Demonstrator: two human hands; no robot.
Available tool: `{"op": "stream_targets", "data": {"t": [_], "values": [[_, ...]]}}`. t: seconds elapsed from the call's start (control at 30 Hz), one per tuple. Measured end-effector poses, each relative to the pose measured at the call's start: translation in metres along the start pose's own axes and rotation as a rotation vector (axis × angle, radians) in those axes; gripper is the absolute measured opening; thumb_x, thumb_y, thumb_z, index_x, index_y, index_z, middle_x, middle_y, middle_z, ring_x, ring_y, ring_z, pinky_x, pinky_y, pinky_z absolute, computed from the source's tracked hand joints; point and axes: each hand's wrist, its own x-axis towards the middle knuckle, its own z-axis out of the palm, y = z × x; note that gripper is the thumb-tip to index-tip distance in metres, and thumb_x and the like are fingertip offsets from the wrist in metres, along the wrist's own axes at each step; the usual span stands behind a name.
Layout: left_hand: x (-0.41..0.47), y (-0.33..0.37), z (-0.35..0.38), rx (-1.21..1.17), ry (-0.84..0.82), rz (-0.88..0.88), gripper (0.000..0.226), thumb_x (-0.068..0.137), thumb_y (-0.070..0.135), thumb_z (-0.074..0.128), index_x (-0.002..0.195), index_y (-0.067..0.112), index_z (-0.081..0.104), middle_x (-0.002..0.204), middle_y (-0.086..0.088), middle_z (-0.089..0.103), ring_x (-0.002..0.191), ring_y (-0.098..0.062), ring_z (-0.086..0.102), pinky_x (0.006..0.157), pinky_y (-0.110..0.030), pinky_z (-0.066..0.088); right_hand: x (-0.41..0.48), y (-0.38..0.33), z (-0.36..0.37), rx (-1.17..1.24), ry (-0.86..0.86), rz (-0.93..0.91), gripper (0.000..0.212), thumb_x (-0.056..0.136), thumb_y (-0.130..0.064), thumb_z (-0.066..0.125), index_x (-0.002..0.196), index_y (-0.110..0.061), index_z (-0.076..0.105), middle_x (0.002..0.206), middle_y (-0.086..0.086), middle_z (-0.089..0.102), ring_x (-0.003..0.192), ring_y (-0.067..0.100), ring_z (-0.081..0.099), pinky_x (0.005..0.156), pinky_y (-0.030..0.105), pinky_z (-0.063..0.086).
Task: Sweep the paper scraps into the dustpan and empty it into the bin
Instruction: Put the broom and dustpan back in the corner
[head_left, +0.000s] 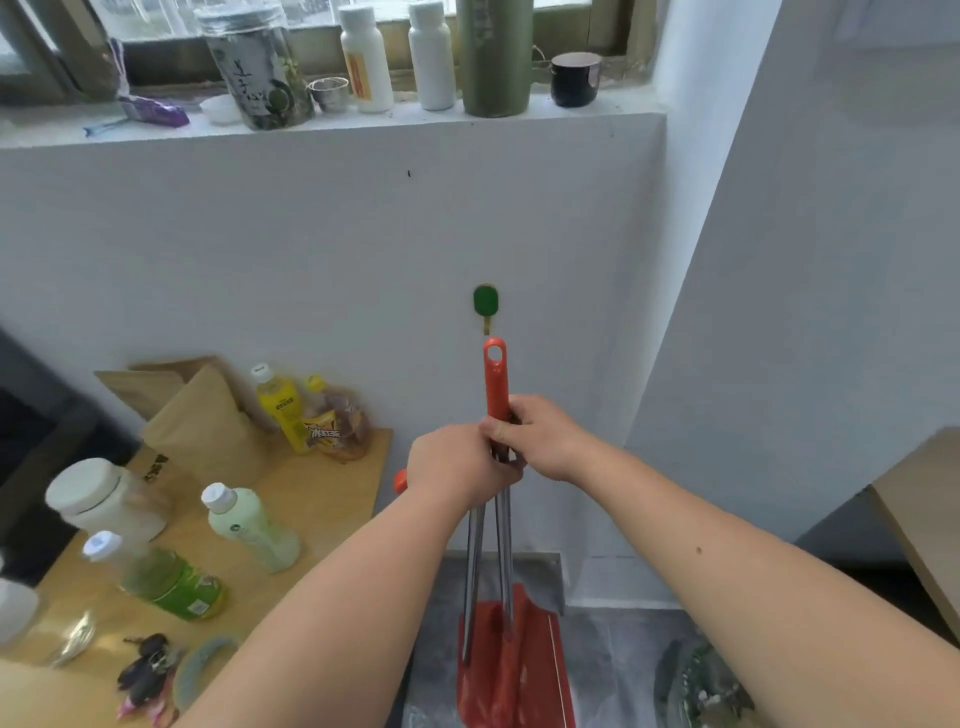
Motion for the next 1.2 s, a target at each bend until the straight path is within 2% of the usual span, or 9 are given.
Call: {"op": "stream_targets", "data": {"t": [0.1, 0.23, 0.37, 0.53, 0.67, 0.8, 0.9, 1.0, 1.2], "values": [[0.027, -0.006, 0.013, -0.009, -0.011, -0.028, 0.034, 0.078, 0.062, 0.049, 0.085, 0.032, 0.064, 0.071, 0.012, 0.063, 0.067, -0.015, 0.062, 0.065, -0.031, 0.053, 0.024, 0.012, 0.001, 0.023, 0.017, 0.003, 0.029, 0.097, -0.03, 0.061, 0.073, -0.016, 0.058, 0.069, 0.0, 0.06, 0.063, 0.015, 0.055, 0.066, 0.031, 0.045], [0.062, -0.015, 0.029, -0.032, -0.004, -0.038, 0.037, 0.079, 0.063, 0.047, 0.087, 0.031, 0.064, 0.07, 0.012, 0.062, 0.067, -0.016, 0.062, 0.064, -0.031, 0.054, 0.055, 0.021, 0.002, 0.013, 0.05, 0.017, 0.033, 0.098, -0.033, 0.059, 0.067, -0.02, 0.055, 0.066, -0.003, 0.059, 0.06, 0.012, 0.054, 0.06, 0.027, 0.042], [0.092, -0.023, 0.041, -0.034, -0.019, -0.02, 0.032, 0.082, 0.06, 0.049, 0.089, 0.032, 0.063, 0.073, 0.011, 0.061, 0.068, -0.016, 0.059, 0.063, -0.03, 0.047, 0.083, 0.035, 0.004, -0.012, 0.057, 0.039, 0.034, 0.1, -0.035, 0.056, 0.069, -0.02, 0.054, 0.067, -0.003, 0.059, 0.061, 0.013, 0.054, 0.061, 0.028, 0.042], [0.116, -0.033, 0.059, -0.028, -0.055, 0.012, 0.03, 0.086, 0.055, 0.048, 0.07, 0.03, 0.054, 0.069, 0.011, 0.059, 0.059, -0.01, 0.051, 0.061, -0.029, 0.043, 0.11, 0.053, 0.01, -0.128, 0.036, 0.032, 0.035, 0.104, -0.034, 0.047, 0.073, -0.019, 0.051, 0.075, 0.0, 0.06, 0.069, 0.015, 0.054, 0.066, 0.03, 0.042], [0.134, -0.037, 0.071, -0.024, -0.072, 0.011, 0.032, 0.086, 0.052, 0.048, 0.066, 0.028, 0.049, 0.069, 0.01, 0.059, 0.059, -0.007, 0.051, 0.061, -0.028, 0.042, 0.127, 0.067, 0.014, -0.129, 0.037, 0.064, 0.034, 0.104, -0.036, 0.046, 0.075, -0.018, 0.051, 0.077, -0.001, 0.058, 0.071, 0.016, 0.054, 0.072, 0.033, 0.044], [0.149, -0.04, 0.072, -0.02, -0.092, 0.012, 0.031, 0.086, 0.053, 0.049, 0.069, 0.028, 0.055, 0.073, 0.011, 0.063, 0.062, -0.008, 0.053, 0.065, -0.029, 0.045, 0.143, 0.072, 0.013, -0.111, 0.049, 0.067, 0.034, 0.104, -0.037, 0.045, 0.075, -0.02, 0.05, 0.08, 0.0, 0.06, 0.073, 0.017, 0.055, 0.074, 0.033, 0.045], [0.16, -0.042, 0.075, -0.029, -0.115, 0.008, 0.029, 0.084, 0.054, 0.049, 0.073, 0.03, 0.063, 0.076, 0.013, 0.067, 0.068, -0.009, 0.06, 0.066, -0.029, 0.048, 0.152, 0.075, 0.011, -0.107, 0.054, 0.075, 0.034, 0.104, -0.038, 0.045, 0.075, -0.021, 0.051, 0.078, -0.001, 0.06, 0.071, 0.014, 0.055, 0.068, 0.029, 0.044], [0.17, -0.043, 0.077, -0.045, -0.12, 0.012, 0.028, 0.084, 0.052, 0.048, 0.073, 0.031, 0.063, 0.076, 0.013, 0.068, 0.068, -0.009, 0.062, 0.064, -0.028, 0.048, 0.162, 0.08, 0.011, -0.097, 0.06, 0.089, 0.034, 0.104, -0.038, 0.045, 0.075, -0.021, 0.05, 0.077, -0.002, 0.058, 0.069, 0.013, 0.054, 0.066, 0.028, 0.042], [0.185, -0.044, 0.091, -0.063, -0.16, 0.018, 0.028, 0.084, 0.054, 0.049, 0.08, 0.031, 0.065, 0.079, 0.013, 0.068, 0.07, -0.01, 0.064, 0.073, -0.03, 0.053, 0.175, 0.092, 0.011, -0.093, 0.058, 0.093, 0.034, 0.104, -0.036, 0.046, 0.074, -0.02, 0.051, 0.076, -0.001, 0.058, 0.069, 0.014, 0.054, 0.068, 0.03, 0.043]]}}
